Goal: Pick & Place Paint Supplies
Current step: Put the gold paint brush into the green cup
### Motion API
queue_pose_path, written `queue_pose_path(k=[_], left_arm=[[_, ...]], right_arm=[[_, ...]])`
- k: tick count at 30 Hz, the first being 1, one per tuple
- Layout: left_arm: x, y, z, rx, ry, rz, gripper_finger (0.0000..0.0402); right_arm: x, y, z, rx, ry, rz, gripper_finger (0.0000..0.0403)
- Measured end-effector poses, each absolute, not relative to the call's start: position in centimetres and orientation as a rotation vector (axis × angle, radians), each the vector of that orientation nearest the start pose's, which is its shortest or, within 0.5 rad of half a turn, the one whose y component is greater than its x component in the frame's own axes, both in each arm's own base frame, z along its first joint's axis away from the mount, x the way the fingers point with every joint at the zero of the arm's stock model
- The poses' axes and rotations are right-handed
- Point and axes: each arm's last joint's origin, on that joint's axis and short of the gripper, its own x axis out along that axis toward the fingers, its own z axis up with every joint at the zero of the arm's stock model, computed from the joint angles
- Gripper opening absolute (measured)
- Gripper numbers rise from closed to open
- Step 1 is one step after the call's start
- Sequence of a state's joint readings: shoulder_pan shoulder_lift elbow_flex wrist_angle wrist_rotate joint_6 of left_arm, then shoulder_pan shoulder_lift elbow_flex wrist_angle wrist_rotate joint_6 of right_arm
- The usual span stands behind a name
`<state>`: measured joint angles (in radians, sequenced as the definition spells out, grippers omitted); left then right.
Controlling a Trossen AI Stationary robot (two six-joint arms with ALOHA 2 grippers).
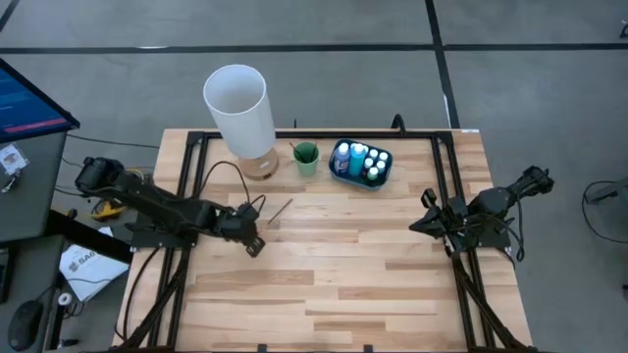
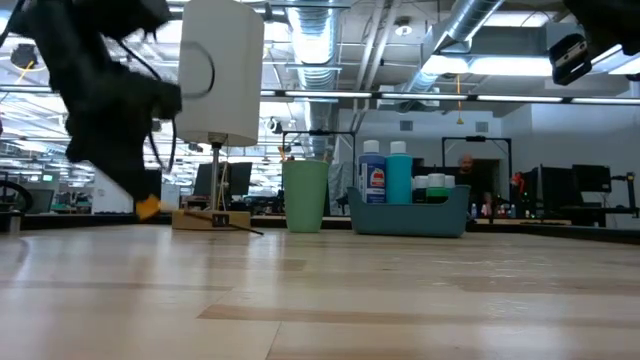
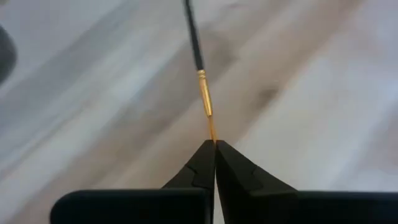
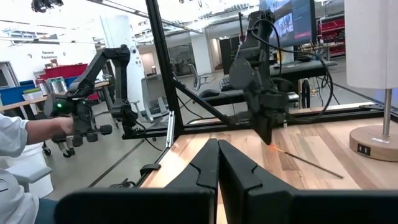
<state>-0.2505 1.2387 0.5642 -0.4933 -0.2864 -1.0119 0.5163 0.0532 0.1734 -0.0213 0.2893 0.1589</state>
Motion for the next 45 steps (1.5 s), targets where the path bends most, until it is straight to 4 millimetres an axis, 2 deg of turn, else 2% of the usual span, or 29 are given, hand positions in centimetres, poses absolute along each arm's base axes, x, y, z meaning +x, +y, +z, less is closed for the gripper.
queue_pose_path(k=[7, 12, 27, 33, 37, 41, 45], left_arm=[[20.8, -4.8, 19.3, -0.602, 0.808, 0.549, 0.0], [21.4, -4.8, 21.1, -0.58, 0.71, 0.569, 0.0], [23.5, -5.0, 24.3, -0.509, 0.425, 0.534, 0.0001], [23.3, -4.9, 24.2, -0.433, 0.453, 0.538, 0.0001], [23.0, -4.8, 23.0, -0.354, 0.535, 0.527, 0.0008], [22.2, -4.7, 20.5, -0.288, 0.651, 0.543, 0.0045], [21.8, -4.7, 18.5, -0.286, 0.743, 0.508, 0.0105]], right_arm=[[8.0, 3.6, 21.5, 0.195, -0.068, 0.233, 0.0], [8.0, 3.6, 21.5, 0.192, -0.06, 0.233, 0.0], [8.0, 3.6, 21.3, 0.185, -0.044, 0.232, 0.0], [8.0, 3.6, 21.3, 0.185, -0.044, 0.232, 0.0], [8.0, 3.6, 21.3, 0.185, -0.044, 0.232, 0.0], [8.0, 3.6, 21.3, 0.185, -0.043, 0.232, 0.0], [8.0, 3.6, 21.3, 0.19, -0.04, 0.232, 0.0]])
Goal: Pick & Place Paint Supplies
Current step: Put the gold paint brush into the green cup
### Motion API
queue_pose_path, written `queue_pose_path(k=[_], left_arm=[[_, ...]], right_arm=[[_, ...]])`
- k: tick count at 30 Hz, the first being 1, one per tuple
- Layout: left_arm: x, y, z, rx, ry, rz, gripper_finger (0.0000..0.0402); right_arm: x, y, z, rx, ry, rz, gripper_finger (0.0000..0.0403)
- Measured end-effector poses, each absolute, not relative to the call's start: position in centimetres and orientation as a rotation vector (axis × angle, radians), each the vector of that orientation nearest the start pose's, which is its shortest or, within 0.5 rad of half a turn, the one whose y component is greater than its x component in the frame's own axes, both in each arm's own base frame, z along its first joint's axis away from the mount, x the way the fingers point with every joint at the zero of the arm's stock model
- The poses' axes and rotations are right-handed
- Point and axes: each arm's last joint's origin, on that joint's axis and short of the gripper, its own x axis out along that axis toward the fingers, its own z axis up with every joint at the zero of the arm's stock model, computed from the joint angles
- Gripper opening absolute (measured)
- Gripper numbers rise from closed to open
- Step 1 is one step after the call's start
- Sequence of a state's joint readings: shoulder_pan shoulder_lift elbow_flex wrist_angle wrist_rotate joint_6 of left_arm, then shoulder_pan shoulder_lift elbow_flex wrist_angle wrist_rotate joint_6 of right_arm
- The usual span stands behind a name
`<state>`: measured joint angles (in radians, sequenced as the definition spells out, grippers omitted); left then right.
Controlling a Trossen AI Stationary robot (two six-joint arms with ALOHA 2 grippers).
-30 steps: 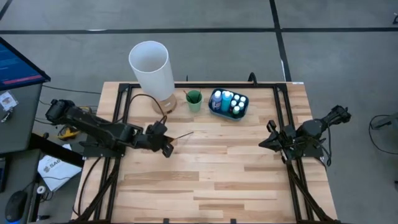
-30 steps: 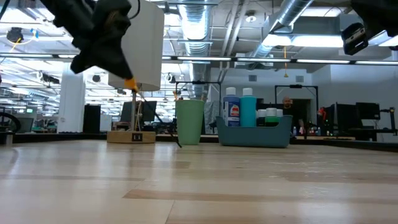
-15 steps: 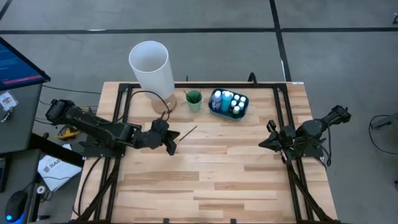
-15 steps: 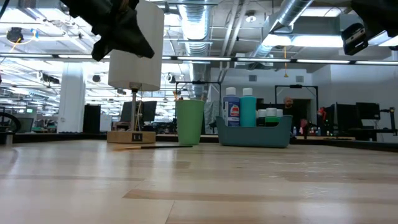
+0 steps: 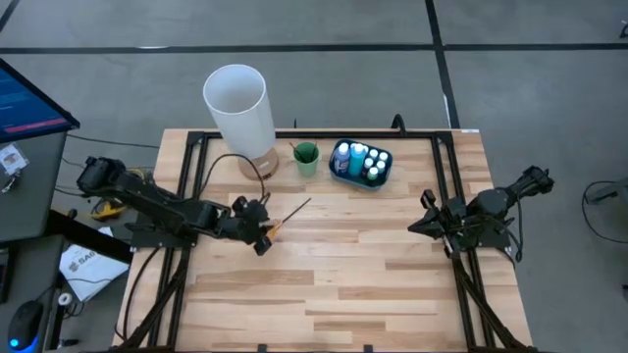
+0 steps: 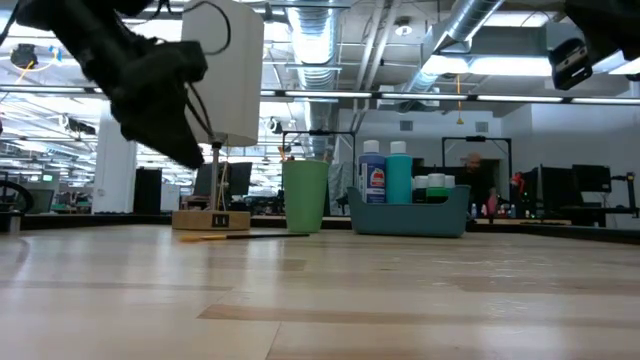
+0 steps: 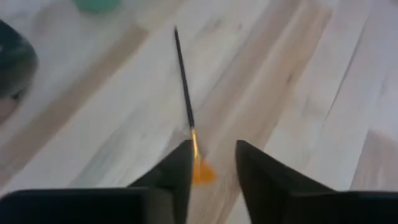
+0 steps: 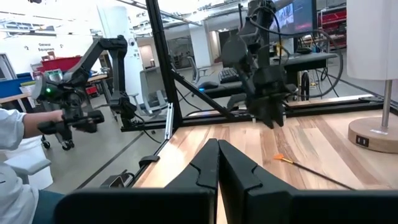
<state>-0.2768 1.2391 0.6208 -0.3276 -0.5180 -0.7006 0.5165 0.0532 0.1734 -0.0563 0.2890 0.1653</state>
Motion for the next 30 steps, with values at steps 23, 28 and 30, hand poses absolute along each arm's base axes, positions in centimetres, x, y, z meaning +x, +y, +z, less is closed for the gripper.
queue_pose_path(k=[23, 28, 30], left_arm=[[23.5, -5.9, 11.7, -0.146, 0.874, 0.619, 0.0237], [23.0, -6.2, 10.2, -0.167, 0.819, 0.649, 0.0239], [22.9, -6.1, 9.8, -0.175, 0.8, 0.649, 0.0233]], right_arm=[[8.0, 3.6, 21.0, 0.198, -0.011, 0.23, 0.0], [8.0, 3.6, 21.0, 0.198, -0.011, 0.23, 0.0], [8.0, 3.6, 21.0, 0.197, -0.01, 0.23, 0.0]])
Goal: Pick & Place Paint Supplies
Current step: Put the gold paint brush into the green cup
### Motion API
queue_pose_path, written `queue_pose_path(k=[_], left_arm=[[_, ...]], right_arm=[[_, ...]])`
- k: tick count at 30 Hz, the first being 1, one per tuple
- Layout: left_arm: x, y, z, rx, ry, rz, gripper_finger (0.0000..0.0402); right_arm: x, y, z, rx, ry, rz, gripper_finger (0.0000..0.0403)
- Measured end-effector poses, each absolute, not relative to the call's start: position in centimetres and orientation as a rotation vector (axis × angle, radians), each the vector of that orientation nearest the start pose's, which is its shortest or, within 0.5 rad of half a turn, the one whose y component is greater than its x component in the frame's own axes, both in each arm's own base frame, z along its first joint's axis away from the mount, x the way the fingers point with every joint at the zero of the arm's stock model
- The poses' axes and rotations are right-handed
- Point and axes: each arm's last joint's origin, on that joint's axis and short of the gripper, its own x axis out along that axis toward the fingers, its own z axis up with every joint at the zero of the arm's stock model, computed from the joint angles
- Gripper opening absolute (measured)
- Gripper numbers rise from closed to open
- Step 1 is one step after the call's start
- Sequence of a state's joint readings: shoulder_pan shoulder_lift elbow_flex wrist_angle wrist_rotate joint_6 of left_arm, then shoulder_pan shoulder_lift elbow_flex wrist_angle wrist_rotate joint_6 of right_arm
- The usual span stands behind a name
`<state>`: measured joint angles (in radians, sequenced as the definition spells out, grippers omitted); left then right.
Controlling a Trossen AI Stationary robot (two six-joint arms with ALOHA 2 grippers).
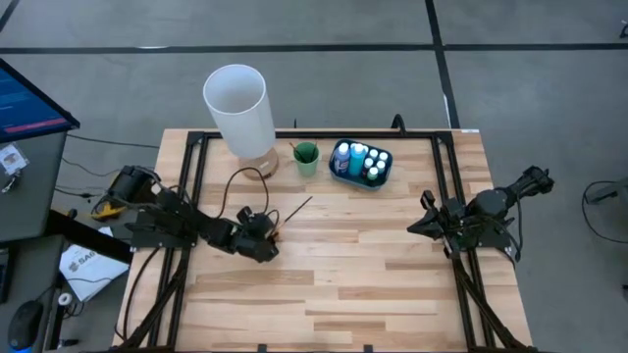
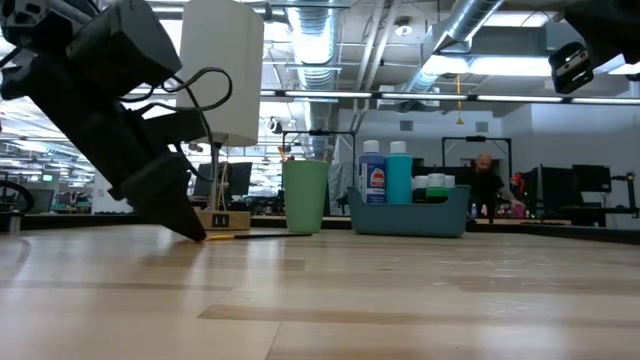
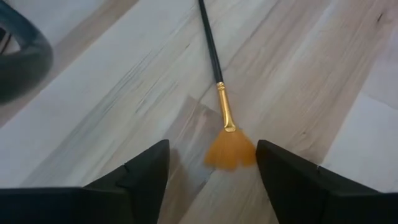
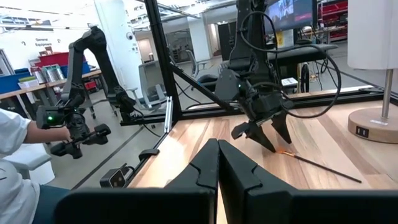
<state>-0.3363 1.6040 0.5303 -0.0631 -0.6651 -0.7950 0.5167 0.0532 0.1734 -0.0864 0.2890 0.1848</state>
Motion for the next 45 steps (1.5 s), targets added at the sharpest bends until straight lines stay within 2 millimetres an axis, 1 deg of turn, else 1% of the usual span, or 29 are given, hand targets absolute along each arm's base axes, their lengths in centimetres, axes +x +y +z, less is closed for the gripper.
queue_pose_path(k=[2, 5, 8, 11, 12, 13, 16, 19, 23, 37, 42, 45], left_arm=[[22.8, -6.1, 9.5, -0.172, 0.804, 0.652, 0.0217], [22.6, -6.0, 9.2, -0.182, 0.818, 0.643, 0.0173], [22.6, -6.0, 9.1, -0.19, 0.822, 0.639, 0.0114], [22.5, -5.9, 9.1, -0.19, 0.823, 0.65, 0.0039], [22.5, -5.9, 9.1, -0.192, 0.82, 0.657, 0.0021], [22.5, -5.9, 9.1, -0.195, 0.816, 0.663, 0.0012], [22.8, -6.1, 9.5, -0.202, 0.79, 0.665, 0.0002], [23.1, -6.4, 10.2, -0.197, 0.794, 0.629, 0.0], [23.8, -6.7, 12.0, -0.211, 0.737, 0.581, 0.0], [23.3, -6.3, 16.3, -0.223, 0.568, 0.562, 0.0], [23.0, -6.1, 18.0, -0.203, 0.496, 0.569, 0.0], [23.1, -6.1, 19.1, -0.18, 0.465, 0.563, 0.0]], right_arm=[[8.0, 3.6, 21.0, 0.197, -0.01, 0.23, 0.0], [8.0, 3.6, 21.0, 0.198, -0.012, 0.23, 0.0], [8.0, 3.6, 21.0, 0.199, -0.013, 0.23, 0.0], [8.0, 3.6, 21.0, 0.199, -0.014, 0.23, 0.0], [8.0, 3.6, 21.0, 0.199, -0.013, 0.23, 0.0], [8.0, 3.6, 21.0, 0.199, -0.013, 0.23, 0.0], [8.0, 3.6, 21.0, 0.212, -0.012, 0.23, 0.0], [8.0, 3.6, 21.0, 0.225, -0.011, 0.23, 0.0], [8.0, 3.6, 21.0, 0.225, -0.011, 0.231, 0.0], [8.0, 3.6, 21.0, 0.225, -0.01, 0.23, 0.0], [8.0, 3.6, 21.0, 0.225, -0.01, 0.231, 0.0], [8.0, 3.6, 21.0, 0.225, -0.01, 0.231, 0.0]])
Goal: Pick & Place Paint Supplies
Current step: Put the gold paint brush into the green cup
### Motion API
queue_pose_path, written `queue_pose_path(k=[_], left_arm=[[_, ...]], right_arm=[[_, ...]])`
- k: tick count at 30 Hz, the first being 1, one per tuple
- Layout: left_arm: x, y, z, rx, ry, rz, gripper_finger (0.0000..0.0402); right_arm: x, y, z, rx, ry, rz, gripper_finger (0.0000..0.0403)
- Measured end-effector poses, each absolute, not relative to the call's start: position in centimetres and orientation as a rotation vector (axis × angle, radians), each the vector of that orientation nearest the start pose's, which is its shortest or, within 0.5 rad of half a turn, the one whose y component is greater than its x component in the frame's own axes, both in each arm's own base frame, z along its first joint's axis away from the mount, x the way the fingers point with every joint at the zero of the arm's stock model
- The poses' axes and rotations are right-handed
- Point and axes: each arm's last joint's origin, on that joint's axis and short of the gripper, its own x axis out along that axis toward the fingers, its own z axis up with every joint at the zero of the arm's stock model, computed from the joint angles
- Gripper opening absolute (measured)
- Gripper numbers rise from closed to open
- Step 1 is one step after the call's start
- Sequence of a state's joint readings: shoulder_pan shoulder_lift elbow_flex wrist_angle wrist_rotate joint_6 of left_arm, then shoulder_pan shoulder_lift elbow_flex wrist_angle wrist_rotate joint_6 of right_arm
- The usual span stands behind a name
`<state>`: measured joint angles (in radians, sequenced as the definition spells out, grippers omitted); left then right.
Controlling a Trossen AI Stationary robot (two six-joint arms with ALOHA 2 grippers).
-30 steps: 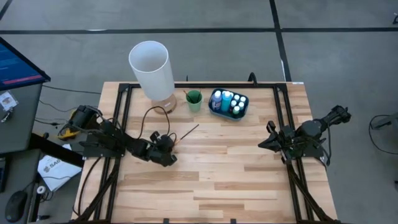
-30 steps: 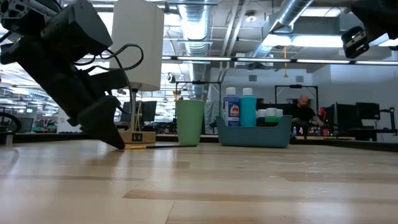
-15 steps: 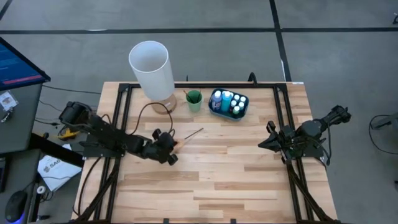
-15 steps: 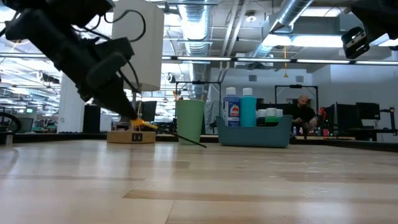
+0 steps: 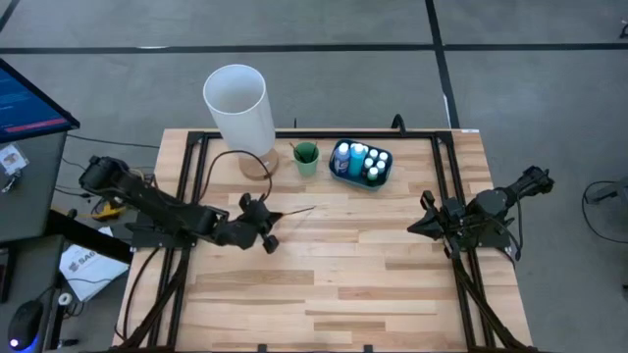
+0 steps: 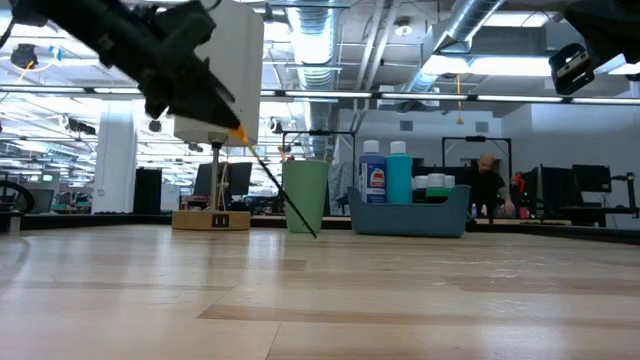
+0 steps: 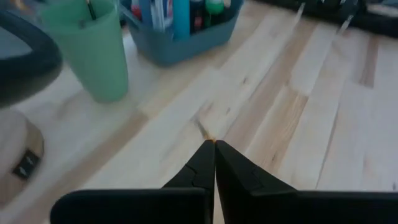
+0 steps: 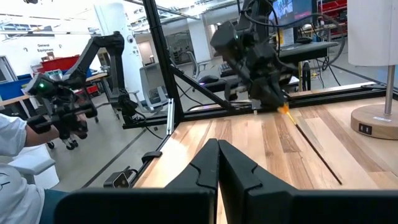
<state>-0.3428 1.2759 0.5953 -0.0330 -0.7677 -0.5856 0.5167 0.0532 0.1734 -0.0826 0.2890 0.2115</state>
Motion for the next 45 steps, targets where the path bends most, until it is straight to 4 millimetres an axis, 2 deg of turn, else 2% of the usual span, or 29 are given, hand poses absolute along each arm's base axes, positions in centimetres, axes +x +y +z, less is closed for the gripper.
queue_pose_path(k=[10, 19, 24, 29, 35, 40, 45], left_arm=[[24.1, -6.3, 21.6, -0.073, 0.399, 0.581, 0.0], [24.3, -6.4, 21.9, -0.066, 0.387, 0.579, 0.0], [24.1, -6.4, 21.1, -0.059, 0.447, 0.527, 0.0007], [23.1, -6.4, 18.3, -0.076, 0.566, 0.432, 0.0054], [21.0, -6.8, 15.3, -0.178, 0.63, 0.419, 0.0155], [20.2, -7.1, 14.3, -0.216, 0.605, 0.43, 0.0222], [20.0, -7.2, 14.2, -0.206, 0.579, 0.445, 0.0233]], right_arm=[[8.0, 3.6, 21.0, 0.225, -0.01, 0.231, 0.0], [8.0, 3.6, 21.0, 0.225, -0.01, 0.231, 0.0], [8.0, 3.6, 21.0, 0.226, -0.01, 0.23, 0.0], [8.0, 3.6, 20.9, 0.223, -0.003, 0.23, 0.0], [8.0, 3.6, 20.9, 0.219, 0.004, 0.229, 0.0], [8.0, 3.6, 20.9, 0.219, 0.004, 0.229, 0.0], [8.0, 3.6, 20.9, 0.219, 0.004, 0.229, 0.0]])
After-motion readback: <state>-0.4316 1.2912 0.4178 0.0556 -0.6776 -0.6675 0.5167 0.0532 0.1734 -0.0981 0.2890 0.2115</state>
